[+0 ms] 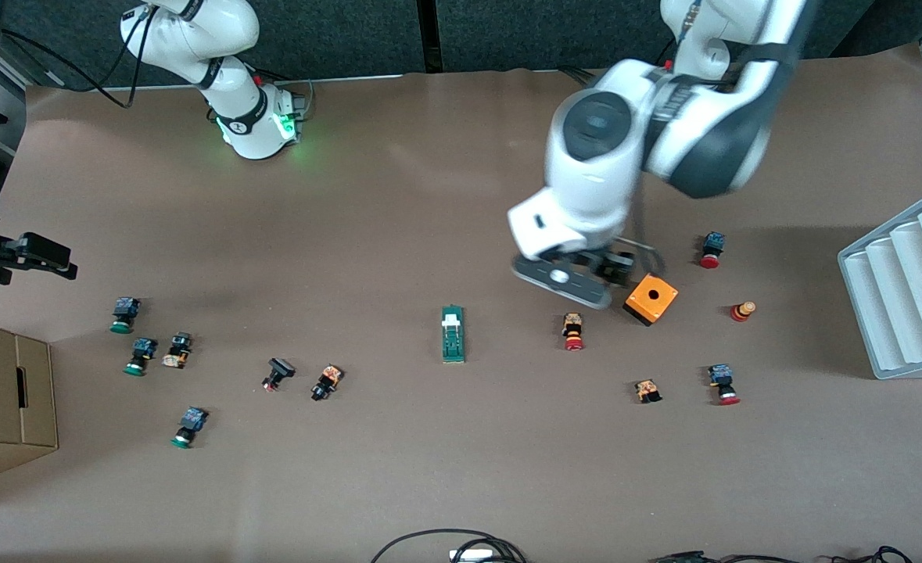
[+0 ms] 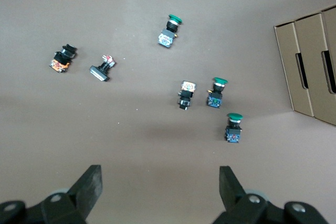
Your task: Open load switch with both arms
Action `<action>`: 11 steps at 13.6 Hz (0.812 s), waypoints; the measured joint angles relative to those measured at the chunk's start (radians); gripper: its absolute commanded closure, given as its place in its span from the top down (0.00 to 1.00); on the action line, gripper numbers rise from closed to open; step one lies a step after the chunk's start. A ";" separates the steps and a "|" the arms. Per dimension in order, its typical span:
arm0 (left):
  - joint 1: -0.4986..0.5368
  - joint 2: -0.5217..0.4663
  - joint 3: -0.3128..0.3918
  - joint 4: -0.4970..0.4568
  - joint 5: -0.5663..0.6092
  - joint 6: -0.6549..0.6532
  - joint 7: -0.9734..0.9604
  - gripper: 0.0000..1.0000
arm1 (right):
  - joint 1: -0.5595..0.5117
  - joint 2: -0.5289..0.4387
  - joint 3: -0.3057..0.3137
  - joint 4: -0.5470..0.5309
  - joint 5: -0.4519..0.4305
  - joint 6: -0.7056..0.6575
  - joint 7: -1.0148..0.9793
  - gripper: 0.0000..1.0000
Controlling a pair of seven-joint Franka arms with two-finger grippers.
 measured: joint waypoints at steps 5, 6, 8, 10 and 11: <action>0.166 -0.042 0.002 0.049 -0.004 -0.039 0.060 1.00 | 0.008 0.002 0.002 0.000 0.000 0.002 0.000 1.00; 0.204 -0.050 0.002 0.049 -0.005 -0.042 0.061 1.00 | 0.008 0.003 0.002 0.000 0.000 0.002 0.000 1.00; 0.269 -0.062 0.002 0.049 -0.009 -0.050 0.069 1.00 | 0.008 0.004 0.001 0.000 0.000 0.002 0.000 1.00; 0.296 -0.080 0.013 0.047 -0.021 -0.068 0.070 1.00 | 0.008 0.004 0.001 0.000 0.000 0.002 0.000 1.00; 0.292 -0.101 0.045 0.035 -0.052 -0.079 0.069 1.00 | 0.008 0.004 0.001 0.000 0.000 0.002 0.000 1.00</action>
